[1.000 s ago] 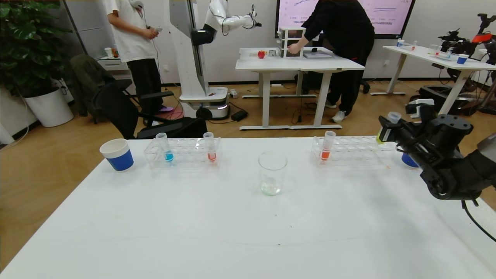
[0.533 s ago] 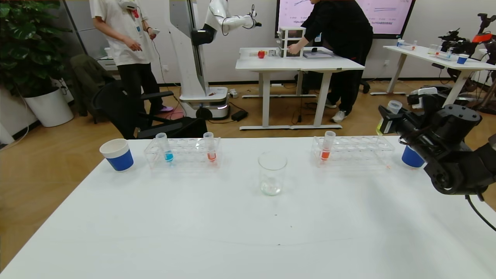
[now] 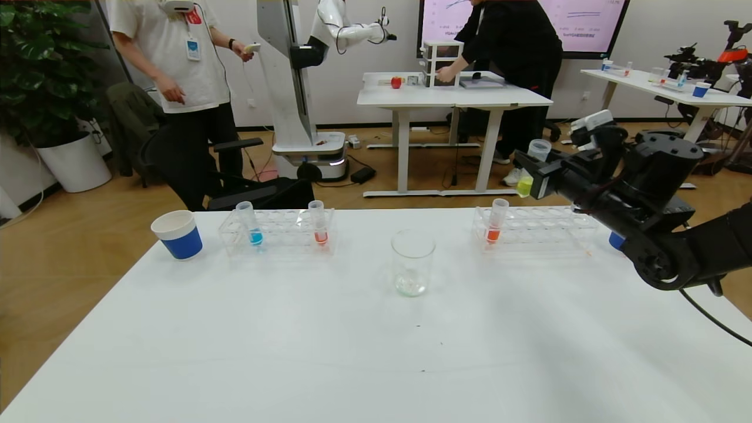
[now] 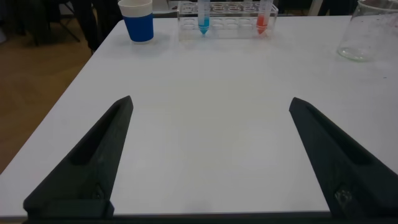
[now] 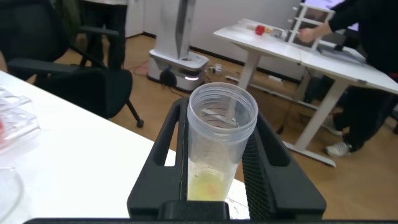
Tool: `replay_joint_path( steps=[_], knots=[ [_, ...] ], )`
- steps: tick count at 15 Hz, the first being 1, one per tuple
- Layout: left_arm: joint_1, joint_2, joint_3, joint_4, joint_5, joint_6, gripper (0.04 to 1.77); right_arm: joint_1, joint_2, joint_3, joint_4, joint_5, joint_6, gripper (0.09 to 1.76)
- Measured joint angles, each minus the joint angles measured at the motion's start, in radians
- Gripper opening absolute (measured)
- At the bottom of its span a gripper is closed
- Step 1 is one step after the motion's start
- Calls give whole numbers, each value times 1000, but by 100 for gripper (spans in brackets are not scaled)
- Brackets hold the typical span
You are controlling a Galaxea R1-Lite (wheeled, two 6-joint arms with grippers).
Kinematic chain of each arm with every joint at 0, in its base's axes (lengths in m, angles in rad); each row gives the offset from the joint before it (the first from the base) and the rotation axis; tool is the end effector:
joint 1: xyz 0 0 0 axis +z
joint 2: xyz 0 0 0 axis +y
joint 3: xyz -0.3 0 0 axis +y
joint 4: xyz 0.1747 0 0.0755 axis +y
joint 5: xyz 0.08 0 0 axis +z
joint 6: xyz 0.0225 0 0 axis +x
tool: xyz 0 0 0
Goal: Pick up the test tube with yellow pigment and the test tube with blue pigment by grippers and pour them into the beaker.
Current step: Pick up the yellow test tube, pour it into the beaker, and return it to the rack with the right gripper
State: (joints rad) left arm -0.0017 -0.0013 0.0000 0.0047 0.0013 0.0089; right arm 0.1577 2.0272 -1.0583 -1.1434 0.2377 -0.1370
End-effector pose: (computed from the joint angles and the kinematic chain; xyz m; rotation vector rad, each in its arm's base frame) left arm -0.0229 0.0001 0.0750 0.0089 0.0034 -0.0004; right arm 0.3880 0.0671 0.1857 -0.1419 -0.2023 0.3818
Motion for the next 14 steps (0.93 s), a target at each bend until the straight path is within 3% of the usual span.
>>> replay_joint_path(
  steps=[6,11,14],
  knots=[
    [0,0,0,0,0,0,175,177,19,-35,-13,23,-279,51],
    [0,0,0,0,0,0,175,234,122,-43,-209,134,-449,51],
    [0,0,0,0,0,0,175,236,163,-11,-238,162,-565,51]
  ],
)
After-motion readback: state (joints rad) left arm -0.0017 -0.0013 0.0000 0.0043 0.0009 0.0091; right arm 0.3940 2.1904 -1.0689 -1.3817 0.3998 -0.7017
